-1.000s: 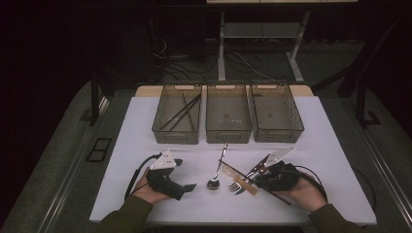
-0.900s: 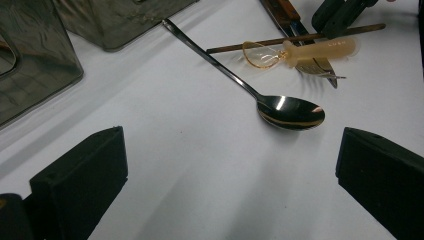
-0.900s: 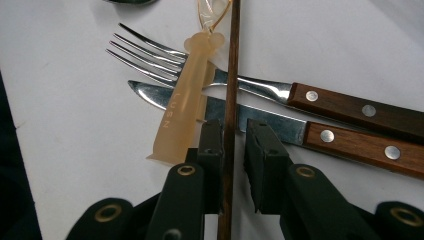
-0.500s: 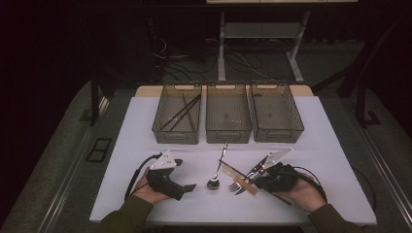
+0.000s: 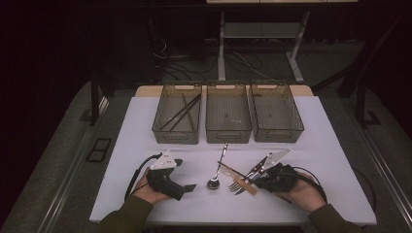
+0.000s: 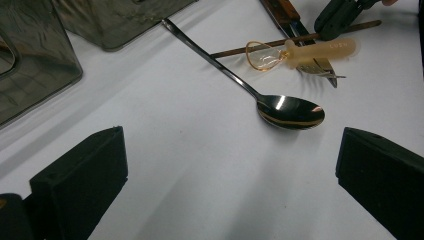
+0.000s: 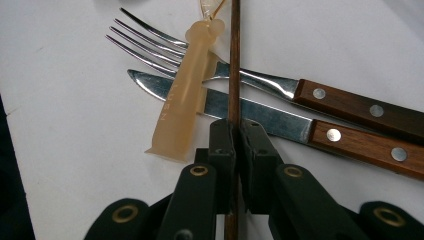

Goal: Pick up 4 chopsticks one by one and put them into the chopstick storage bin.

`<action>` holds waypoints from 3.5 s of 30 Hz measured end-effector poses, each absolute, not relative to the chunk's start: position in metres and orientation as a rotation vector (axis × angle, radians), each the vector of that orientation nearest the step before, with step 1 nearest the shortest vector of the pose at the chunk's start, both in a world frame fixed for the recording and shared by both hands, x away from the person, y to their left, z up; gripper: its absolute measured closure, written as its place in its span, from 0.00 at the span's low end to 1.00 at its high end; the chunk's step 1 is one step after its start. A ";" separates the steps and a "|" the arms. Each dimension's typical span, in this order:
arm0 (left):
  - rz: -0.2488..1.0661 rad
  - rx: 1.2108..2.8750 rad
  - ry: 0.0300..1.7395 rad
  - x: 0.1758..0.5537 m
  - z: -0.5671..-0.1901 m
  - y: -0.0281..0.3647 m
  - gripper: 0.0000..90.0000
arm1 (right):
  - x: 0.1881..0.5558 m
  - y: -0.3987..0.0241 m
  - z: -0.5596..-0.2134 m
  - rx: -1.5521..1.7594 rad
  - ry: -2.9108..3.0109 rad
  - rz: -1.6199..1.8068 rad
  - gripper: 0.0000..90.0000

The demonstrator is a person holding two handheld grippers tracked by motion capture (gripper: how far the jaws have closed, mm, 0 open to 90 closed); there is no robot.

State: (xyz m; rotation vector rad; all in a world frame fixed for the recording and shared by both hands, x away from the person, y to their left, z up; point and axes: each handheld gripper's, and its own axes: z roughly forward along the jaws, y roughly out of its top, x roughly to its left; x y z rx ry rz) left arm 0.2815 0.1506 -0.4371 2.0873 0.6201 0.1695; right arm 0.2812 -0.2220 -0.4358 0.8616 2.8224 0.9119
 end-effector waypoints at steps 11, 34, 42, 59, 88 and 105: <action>0.170 2.088 0.619 0.281 -0.437 0.150 0.00 | 0.282 -0.224 -0.433 0.873 2.801 0.926 0.94; 0.169 2.085 0.620 0.282 -0.437 0.152 0.00 | 0.298 -0.231 -0.408 0.939 2.681 1.158 0.95; 0.171 2.062 0.631 0.281 -0.436 0.155 0.00 | 0.309 -0.225 -0.394 0.952 2.609 1.245 0.94; 0.167 2.065 0.620 0.280 -0.437 0.154 0.00 | 0.342 -0.191 -0.379 0.967 2.484 1.409 0.94; 0.165 2.065 0.603 0.280 -0.436 0.154 0.00 | 0.410 -0.119 -0.331 1.005 2.314 1.591 0.94; 0.172 2.061 0.604 0.280 -0.435 0.154 0.00 | 0.445 -0.059 -0.329 1.033 2.288 1.506 0.94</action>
